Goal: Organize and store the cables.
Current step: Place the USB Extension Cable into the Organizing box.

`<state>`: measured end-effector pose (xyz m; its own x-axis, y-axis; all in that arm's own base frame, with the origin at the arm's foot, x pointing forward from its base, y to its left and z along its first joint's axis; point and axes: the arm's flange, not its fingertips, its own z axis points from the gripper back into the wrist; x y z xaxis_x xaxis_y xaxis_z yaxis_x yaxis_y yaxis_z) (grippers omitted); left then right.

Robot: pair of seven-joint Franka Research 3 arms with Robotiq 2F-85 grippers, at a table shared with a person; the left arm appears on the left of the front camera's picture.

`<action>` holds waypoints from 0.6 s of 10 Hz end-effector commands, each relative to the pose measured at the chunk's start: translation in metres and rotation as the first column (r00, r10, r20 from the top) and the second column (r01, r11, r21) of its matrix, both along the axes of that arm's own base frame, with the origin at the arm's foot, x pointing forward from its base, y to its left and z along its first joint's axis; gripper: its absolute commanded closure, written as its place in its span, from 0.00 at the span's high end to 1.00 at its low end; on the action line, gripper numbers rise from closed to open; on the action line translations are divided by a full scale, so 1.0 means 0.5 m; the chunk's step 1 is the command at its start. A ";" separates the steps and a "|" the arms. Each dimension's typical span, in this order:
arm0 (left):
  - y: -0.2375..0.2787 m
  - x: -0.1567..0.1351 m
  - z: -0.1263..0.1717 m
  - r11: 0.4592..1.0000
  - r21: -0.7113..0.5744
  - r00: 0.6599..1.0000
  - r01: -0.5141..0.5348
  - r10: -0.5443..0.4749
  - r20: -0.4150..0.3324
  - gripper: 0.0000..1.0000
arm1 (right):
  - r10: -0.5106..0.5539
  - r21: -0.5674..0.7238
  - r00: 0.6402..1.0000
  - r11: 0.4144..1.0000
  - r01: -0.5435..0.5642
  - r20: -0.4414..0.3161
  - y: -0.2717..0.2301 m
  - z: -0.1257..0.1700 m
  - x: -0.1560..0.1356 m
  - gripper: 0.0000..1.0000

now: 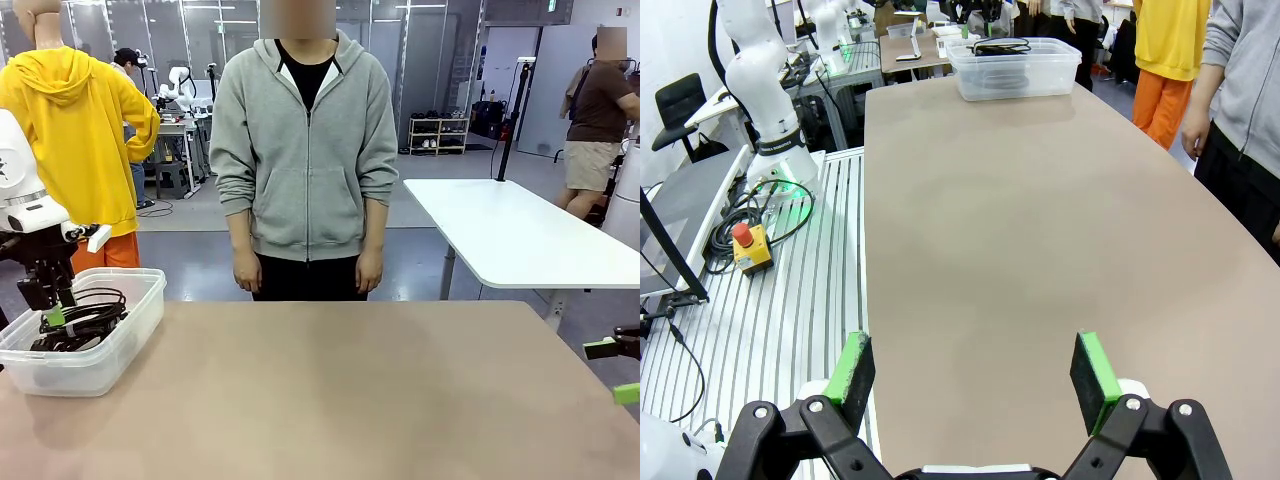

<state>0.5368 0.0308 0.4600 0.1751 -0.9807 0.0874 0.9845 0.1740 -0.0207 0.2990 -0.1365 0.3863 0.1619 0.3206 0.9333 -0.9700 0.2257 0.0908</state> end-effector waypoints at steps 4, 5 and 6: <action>-0.018 -0.022 0.014 0.999 -0.002 0.999 -0.042 0.042 0.023 1.00 | 0.007 0.008 1.000 1.000 -0.007 0.013 -0.002 0.002 -0.001 1.00; -0.022 -0.027 0.016 0.998 0.004 0.998 -0.062 0.062 0.028 1.00 | 0.007 0.008 1.000 1.000 -0.007 0.013 -0.002 0.002 -0.001 1.00; -0.028 -0.036 0.024 0.999 -0.025 0.999 -0.044 0.044 0.003 1.00 | 0.007 0.008 1.000 1.000 -0.007 0.013 -0.002 0.002 -0.001 1.00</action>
<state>0.5285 0.0215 0.4700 0.2062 -0.9741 0.0930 0.9785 0.2061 -0.0108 0.2990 -0.1365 0.3863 0.1619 0.3206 0.9333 -0.9700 0.2257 0.0908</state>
